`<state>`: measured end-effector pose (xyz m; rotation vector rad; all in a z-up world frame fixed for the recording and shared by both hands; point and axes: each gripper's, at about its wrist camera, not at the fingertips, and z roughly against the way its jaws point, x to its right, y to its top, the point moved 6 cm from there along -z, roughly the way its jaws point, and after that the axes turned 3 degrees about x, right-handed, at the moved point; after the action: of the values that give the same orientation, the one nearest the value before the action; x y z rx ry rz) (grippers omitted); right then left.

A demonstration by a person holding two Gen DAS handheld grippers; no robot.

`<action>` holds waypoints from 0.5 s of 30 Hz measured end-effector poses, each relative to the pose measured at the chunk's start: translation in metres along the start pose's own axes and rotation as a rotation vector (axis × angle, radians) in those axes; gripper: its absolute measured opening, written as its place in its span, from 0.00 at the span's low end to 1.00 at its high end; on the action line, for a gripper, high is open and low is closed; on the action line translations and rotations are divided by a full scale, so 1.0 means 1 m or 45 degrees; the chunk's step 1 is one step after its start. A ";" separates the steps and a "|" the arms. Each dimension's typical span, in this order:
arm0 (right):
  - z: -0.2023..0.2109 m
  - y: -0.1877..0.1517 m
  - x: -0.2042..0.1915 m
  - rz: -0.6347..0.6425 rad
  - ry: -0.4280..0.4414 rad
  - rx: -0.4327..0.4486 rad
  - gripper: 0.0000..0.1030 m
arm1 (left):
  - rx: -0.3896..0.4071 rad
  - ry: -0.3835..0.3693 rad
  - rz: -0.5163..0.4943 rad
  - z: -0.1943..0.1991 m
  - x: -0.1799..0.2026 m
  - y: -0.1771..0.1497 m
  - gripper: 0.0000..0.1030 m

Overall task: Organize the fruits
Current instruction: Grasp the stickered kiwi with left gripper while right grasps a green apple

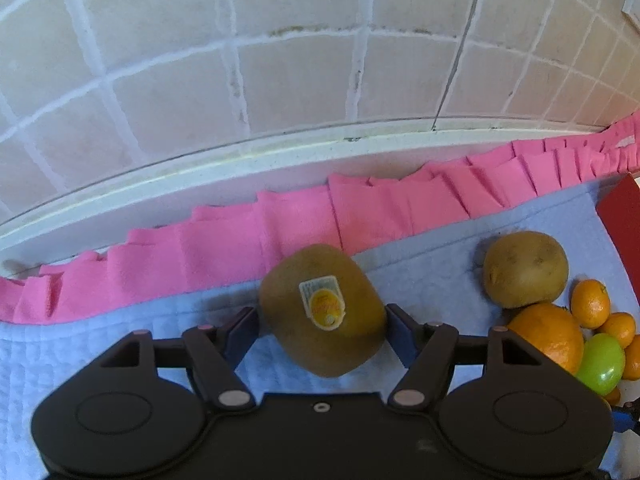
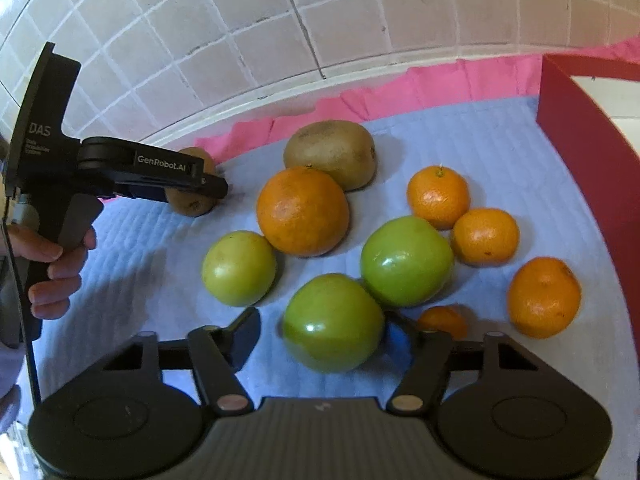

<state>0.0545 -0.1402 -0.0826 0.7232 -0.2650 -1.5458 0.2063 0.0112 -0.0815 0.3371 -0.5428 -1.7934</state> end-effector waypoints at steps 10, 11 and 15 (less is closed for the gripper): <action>0.007 -0.001 0.001 0.033 0.007 0.052 0.51 | 0.040 -0.001 0.029 0.014 0.000 -0.008 0.71; 0.009 0.000 0.002 0.023 0.022 0.058 0.51 | 0.044 0.006 0.026 0.016 0.001 -0.008 0.71; 0.022 0.006 0.001 0.028 0.052 0.091 0.51 | 0.097 0.020 0.008 0.035 0.006 -0.001 0.71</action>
<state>0.0464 -0.1470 -0.0629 0.8047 -0.2984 -1.5057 0.1862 0.0120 -0.0522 0.4013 -0.6011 -1.7656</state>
